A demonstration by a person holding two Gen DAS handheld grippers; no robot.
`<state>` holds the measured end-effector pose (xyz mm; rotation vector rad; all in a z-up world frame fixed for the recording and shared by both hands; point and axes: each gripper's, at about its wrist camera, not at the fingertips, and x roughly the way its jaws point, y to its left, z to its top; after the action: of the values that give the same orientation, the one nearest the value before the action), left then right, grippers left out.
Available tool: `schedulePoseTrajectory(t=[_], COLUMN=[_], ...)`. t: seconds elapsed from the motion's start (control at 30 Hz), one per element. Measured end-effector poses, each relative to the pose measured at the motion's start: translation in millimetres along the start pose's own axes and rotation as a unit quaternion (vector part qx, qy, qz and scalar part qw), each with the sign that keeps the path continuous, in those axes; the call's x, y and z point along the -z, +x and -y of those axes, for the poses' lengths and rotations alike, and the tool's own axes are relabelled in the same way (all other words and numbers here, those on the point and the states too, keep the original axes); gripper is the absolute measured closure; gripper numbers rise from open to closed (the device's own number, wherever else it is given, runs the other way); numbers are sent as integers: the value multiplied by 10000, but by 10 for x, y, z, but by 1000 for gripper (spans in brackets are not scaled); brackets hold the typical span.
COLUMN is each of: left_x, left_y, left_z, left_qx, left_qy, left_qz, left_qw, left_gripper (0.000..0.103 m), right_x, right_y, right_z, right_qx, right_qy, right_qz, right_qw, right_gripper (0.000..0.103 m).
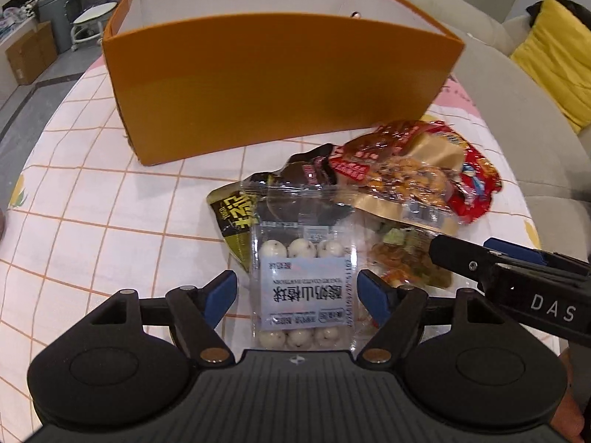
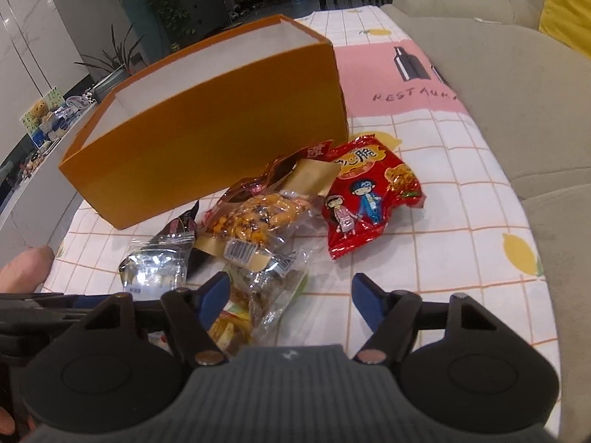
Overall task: Organize snacks
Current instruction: 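Grasp the yogurt-ball pack with the left tool while the right tool grasps the dried-fruit bag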
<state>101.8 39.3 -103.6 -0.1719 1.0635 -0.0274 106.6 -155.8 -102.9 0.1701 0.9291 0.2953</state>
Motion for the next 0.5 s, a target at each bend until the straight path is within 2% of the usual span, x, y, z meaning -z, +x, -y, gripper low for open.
schedulePoseTrajectory(t=[0.07, 0.13, 0.27, 0.33, 0.4, 0.5], left_x=[-2, -13, -27, -26, -15, -8], left_y=[32, 34, 48, 49, 47, 47], left_z=[-41, -59, -30, -6, 18, 48], left_qx=[24, 10, -120, -168, -216, -192], left_qy=[-145, -209, -131, -21, 99, 216], left_qz=[-57, -17, 26, 26, 36, 51], left_qw=[9999, 9998, 9998, 9999, 9997, 9996], left_gripper=[16, 17, 20, 22, 24, 34], right_x=[-8, -16, -34, -36, -26, -10], right_y=[54, 105, 200, 237, 254, 254], right_z=[5, 9, 22, 27, 15, -10], right_qx=[-34, -107, -267, -364, -402, -354], right_qy=[40, 105, 256, 313, 314, 225], right_qz=[-34, -85, -181, -241, -294, -271], right_qw=[10000, 9999, 9992, 9986, 9983, 9988], right_gripper=[33, 38, 46, 56, 59, 62])
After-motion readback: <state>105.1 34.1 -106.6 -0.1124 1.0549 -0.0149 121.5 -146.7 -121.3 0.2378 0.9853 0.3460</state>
